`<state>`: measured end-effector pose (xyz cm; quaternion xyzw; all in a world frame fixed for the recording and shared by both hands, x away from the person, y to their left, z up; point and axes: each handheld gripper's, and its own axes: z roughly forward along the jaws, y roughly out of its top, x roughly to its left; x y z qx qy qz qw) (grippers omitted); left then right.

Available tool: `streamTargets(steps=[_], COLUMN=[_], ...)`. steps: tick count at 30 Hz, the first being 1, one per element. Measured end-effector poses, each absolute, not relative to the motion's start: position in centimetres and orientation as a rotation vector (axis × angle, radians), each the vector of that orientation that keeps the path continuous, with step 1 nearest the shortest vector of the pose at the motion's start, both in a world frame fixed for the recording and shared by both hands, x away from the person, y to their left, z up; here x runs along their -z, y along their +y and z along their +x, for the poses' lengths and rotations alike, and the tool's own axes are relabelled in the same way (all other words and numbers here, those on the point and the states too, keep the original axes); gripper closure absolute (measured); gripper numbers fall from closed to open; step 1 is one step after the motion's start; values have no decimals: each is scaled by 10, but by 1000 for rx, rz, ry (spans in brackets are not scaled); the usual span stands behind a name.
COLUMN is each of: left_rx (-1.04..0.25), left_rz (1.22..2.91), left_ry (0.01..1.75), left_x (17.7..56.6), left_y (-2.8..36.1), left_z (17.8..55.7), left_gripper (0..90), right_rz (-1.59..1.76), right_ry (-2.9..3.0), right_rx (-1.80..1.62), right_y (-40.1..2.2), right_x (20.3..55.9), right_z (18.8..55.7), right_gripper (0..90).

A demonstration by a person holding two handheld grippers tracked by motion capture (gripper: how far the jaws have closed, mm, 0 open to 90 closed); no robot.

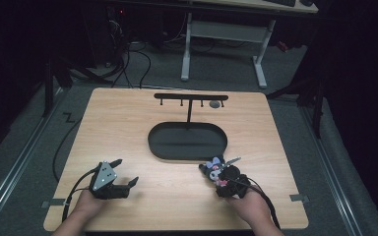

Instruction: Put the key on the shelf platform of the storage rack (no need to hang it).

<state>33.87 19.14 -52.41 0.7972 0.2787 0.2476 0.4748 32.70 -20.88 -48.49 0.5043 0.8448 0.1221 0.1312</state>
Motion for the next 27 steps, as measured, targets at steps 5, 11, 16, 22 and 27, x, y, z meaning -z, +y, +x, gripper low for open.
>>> streamTargets(steps=[5,11,16,22,27], left_rx=[-607,-612,-613,-607,-606], left_rz=[1950,1950,1952,1956,1951], left_ry=[683,682,682,688,678], left_x=[524,524,524,524,524], left_y=[191,191,191,191,192], left_z=[339,338,338,339,338], left_gripper=[154,154,154,154,154], right_rz=[1466,1476,1471,1472,1470], right_ry=[2436,2413,2385,2370,2350], right_rx=[-395,-447,-505,-530,-567], right_y=[-211,-213,-214,-216,-217], right_x=[477,464,451,444,440], right_z=[327,326,327,330,336], right_gripper=[479,482,483,482,484])
